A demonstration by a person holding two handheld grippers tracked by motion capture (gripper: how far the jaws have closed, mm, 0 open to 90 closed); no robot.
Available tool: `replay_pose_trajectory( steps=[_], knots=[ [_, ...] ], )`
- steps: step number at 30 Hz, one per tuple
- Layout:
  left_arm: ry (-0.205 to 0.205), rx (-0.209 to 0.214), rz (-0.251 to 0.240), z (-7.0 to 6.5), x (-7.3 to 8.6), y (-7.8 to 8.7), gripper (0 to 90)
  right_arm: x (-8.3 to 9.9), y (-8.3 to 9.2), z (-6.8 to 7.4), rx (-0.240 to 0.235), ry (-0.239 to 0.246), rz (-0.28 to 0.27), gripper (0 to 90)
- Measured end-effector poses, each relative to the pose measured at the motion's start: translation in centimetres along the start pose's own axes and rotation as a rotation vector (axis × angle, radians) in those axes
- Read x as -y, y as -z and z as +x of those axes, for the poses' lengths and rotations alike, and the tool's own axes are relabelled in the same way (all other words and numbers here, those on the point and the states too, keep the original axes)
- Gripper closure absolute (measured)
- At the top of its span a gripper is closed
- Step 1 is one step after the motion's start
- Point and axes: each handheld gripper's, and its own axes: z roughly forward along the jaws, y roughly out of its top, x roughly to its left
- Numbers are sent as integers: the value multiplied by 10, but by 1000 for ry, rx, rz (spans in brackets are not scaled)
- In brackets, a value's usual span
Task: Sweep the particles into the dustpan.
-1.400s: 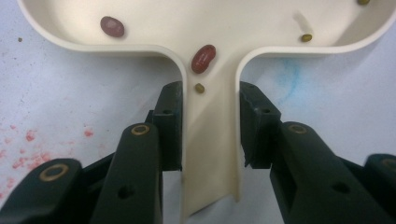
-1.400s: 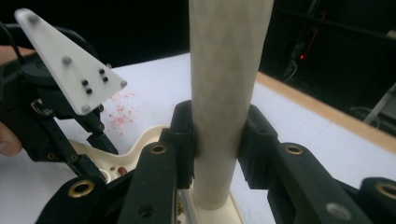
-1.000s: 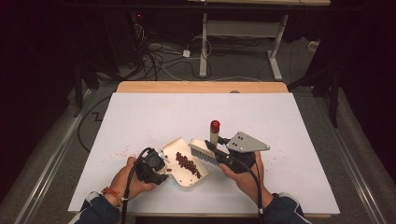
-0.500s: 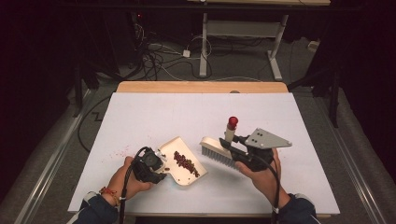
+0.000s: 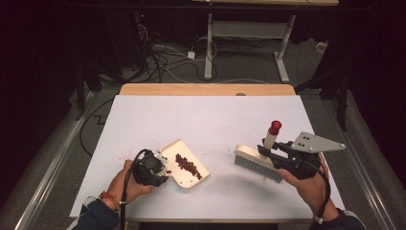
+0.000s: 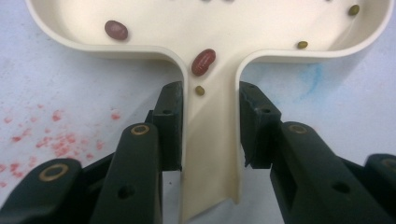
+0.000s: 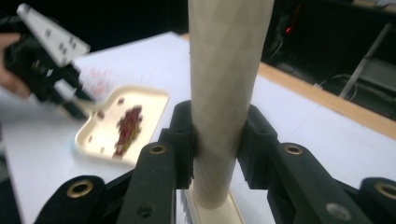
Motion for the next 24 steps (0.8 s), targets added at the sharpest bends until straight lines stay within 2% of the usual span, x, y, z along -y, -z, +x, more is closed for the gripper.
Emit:
replay_pose_trajectory(
  steps=[3, 6, 11, 18, 24],
  knots=[
    [16, -4, -7, 4, 2, 1, 636, 0, 9, -6, -11, -6, 28, 700],
    [31, -8, -13, 8, 4, 1, 635, 4, 13, -14, -45, -29, 54, 700],
    [62, -11, -26, 15, 6, 0, 635, 13, 12, -22, -71, -31, 121, 700],
    [81, -22, -32, 22, 7, -1, 633, 21, 9, -34, -80, -34, 189, 699],
    [108, -25, -45, 25, 9, -2, 632, 26, 6, -43, -111, -51, 207, 699]
  ],
)
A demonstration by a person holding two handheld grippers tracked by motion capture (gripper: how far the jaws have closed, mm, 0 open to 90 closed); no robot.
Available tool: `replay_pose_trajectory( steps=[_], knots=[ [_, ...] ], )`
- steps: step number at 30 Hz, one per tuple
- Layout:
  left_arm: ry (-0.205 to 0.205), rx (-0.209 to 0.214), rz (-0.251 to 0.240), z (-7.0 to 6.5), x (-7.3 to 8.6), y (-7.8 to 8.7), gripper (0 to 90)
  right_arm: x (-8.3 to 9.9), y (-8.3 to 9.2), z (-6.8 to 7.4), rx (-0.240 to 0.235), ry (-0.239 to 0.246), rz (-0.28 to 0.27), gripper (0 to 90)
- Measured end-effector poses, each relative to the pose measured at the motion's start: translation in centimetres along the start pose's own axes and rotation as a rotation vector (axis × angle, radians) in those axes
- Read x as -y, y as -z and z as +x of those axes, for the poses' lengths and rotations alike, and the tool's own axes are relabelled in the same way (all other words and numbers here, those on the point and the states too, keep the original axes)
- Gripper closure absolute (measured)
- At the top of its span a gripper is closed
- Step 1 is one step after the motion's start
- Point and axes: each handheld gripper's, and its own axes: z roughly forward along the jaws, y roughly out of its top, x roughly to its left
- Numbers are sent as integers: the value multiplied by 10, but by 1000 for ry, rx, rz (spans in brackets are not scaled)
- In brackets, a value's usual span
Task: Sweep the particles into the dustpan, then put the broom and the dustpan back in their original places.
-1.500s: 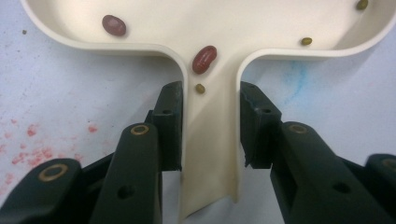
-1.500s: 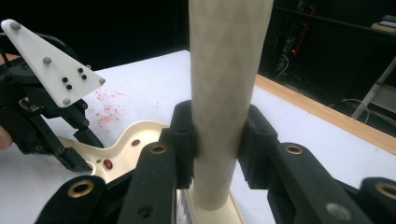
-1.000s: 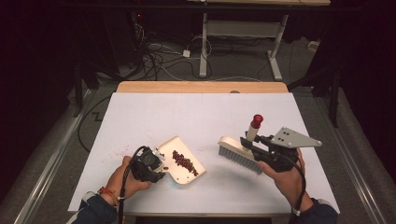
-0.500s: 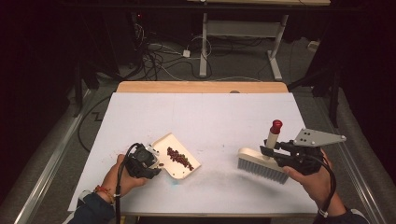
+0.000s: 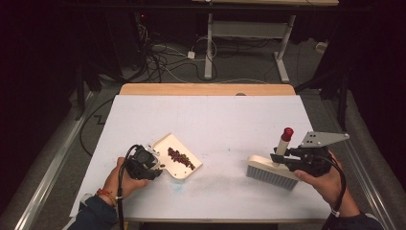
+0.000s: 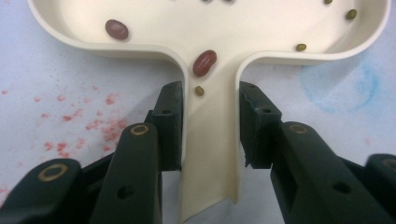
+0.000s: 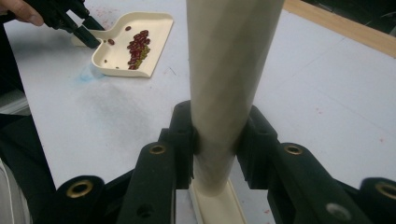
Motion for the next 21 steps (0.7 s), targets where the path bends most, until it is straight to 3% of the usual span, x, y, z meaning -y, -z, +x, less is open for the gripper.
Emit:
replay_pose_trajectory(
  steps=[5, 14, 17, 18, 21],
  knots=[
    [29, -20, -10, 4, 1, 0, 632, -1, -4, -7, 5, -16, 0, 698],
    [159, -52, -65, 13, 4, -3, 613, -10, -26, -30, 25, -48, 11, 668],
    [191, -43, -78, 9, 4, -4, 550, -14, -37, -42, 29, -65, 30, 648],
    [196, -22, -78, 6, 4, -3, 522, -15, -41, -46, 36, -73, 45, 638],
    [188, 7, -85, -8, 7, -4, 460, -19, -55, -60, 67, -83, 83, 604]
  ],
)
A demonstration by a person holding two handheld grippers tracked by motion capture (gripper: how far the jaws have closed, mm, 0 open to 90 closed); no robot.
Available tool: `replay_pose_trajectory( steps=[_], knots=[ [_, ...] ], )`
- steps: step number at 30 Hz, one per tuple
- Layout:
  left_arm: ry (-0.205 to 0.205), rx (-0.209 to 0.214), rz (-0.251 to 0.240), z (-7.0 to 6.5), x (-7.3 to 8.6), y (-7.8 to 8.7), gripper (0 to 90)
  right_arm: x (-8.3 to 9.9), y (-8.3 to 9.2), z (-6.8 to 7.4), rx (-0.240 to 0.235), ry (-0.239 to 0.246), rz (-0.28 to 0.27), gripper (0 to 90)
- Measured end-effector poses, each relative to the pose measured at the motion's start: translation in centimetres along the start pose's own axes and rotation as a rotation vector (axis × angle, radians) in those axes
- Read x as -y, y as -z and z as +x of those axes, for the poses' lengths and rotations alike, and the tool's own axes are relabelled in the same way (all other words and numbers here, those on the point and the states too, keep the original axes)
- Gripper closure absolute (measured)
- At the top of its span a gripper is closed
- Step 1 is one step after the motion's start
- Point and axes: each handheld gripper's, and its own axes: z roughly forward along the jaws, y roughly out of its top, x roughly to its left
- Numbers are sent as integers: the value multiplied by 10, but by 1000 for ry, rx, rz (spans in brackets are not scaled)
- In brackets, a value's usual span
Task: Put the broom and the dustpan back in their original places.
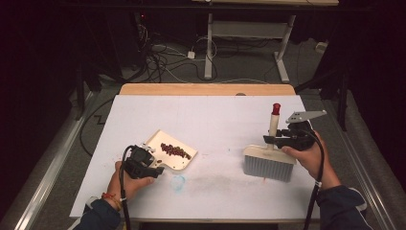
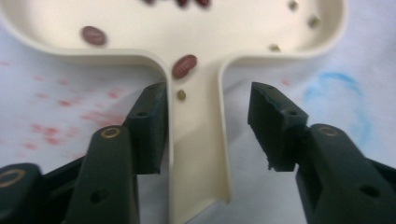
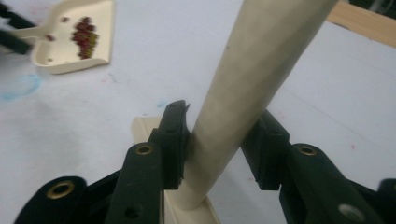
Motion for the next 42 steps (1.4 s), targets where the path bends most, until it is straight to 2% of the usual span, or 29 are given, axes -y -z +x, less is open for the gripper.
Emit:
replay_pose_trajectory(
  steps=[2, 6, 12, 16, 18, 20, 23, 26, 30, 33, 37, 42],
  knots=[
    [-36, -20, -2, -10, 5, -1, 401, -2, -10, -6, 20, -11, 28, 586],
    [-74, -20, -18, -22, 14, 0, 402, -5, -30, -16, 49, -58, 52, 575],
    [-112, -15, -20, -31, 19, 1, 392, -9, -55, -24, 121, -91, 93, 574],
    [-164, -4, -19, -38, 19, -1, 394, -11, -68, -27, 162, -99, 113, 573],
    [-188, -16, -16, -40, 19, -1, 396, -11, -74, -29, 178, -108, 123, 572],
    [-198, -16, -21, -40, 19, 0, 397, -13, -79, -30, 205, -110, 126, 571],
    [-210, -17, -46, -40, 19, 3, 375, -13, -84, -31, 215, -132, 114, 576],
    [-232, -9, -109, -40, 21, 10, 350, -12, -89, -32, 250, -138, 120, 568],
    [-275, -23, -189, -42, 24, 19, 276, -12, -84, -36, 293, -173, 54, 575],
    [-297, -28, -234, -41, 28, 21, 248, -12, -83, -36, 308, -166, 47, 563],
    [-342, -78, -285, -43, 33, 21, 232, -10, -80, -35, 300, -177, -5, 546],
    [-343, -93, -334, -38, 36, 22, 207, -11, -77, -30, 293, -159, -45, 550]
  ],
)
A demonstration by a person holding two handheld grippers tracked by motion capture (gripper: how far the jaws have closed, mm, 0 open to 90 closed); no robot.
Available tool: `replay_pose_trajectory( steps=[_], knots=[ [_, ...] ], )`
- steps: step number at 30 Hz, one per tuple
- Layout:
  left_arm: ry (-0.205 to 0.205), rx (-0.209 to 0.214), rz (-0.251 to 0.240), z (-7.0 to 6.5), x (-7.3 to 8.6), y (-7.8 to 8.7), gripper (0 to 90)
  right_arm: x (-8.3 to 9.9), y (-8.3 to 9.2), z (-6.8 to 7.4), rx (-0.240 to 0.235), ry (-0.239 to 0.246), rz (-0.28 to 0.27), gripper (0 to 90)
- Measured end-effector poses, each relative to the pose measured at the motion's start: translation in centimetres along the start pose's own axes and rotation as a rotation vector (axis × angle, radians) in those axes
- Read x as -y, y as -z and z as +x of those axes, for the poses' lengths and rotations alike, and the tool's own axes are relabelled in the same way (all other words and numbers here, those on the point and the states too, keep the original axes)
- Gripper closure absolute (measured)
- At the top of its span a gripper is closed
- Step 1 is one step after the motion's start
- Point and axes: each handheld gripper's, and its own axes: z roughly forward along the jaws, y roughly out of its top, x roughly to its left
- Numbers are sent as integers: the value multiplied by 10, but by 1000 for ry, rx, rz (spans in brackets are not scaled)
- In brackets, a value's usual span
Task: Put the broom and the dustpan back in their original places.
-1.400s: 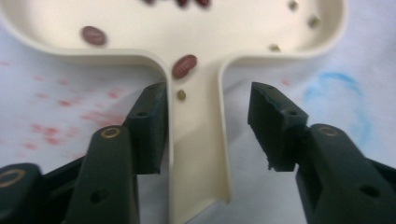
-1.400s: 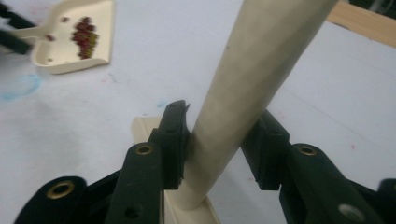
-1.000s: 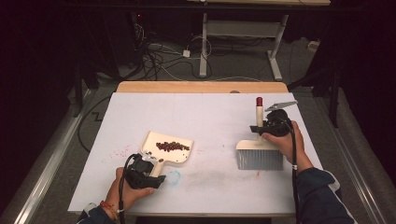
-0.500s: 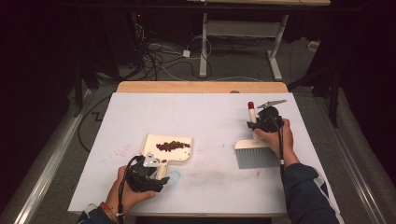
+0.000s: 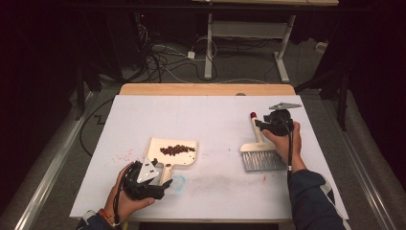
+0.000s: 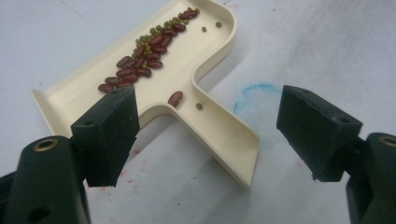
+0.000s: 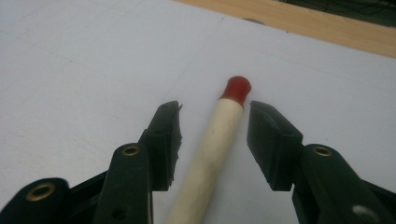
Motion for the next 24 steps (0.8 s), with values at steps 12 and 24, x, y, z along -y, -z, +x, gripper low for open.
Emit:
replay_pose_trajectory(
  steps=[12, 24],
  knots=[
    [-42, -72, -24, 4, 9, 6, 200, 0, 20, 15, -8, 23, -126, 445],
    [-20, -71, -36, 9, 17, 11, 199, 2, 31, 25, 1, 12, -193, 315]
  ],
)
